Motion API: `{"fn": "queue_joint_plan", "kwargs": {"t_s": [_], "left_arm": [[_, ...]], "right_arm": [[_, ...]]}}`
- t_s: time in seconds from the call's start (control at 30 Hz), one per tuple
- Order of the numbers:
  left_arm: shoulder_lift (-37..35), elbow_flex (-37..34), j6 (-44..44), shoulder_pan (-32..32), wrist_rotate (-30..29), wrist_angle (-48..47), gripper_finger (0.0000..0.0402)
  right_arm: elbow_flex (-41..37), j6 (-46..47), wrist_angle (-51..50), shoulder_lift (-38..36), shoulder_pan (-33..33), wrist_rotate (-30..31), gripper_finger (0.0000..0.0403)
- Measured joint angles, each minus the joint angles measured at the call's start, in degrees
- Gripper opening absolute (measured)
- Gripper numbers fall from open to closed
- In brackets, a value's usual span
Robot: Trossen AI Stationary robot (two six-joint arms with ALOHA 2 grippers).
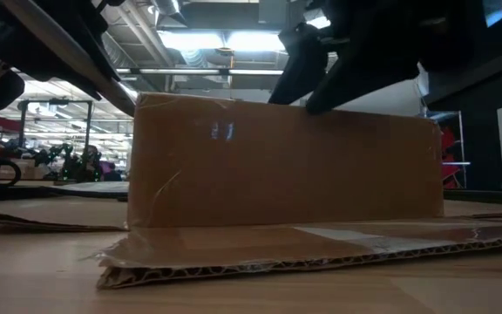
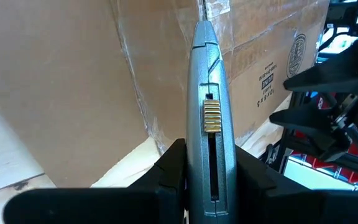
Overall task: Unpack boxes
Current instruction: Break down the box until it is fully flat
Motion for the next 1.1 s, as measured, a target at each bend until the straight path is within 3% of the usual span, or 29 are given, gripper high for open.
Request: {"fn": "queue_joint_plan", "kwargs": {"t_s": [1.1], "left_arm": [[0.3,-0.2,-0.6,1.3,-1.5,0.7,0.0059]], "right_arm": [[0.0,-6.2,9.7,4.2,-4.1,2.4,0.0257]]}}
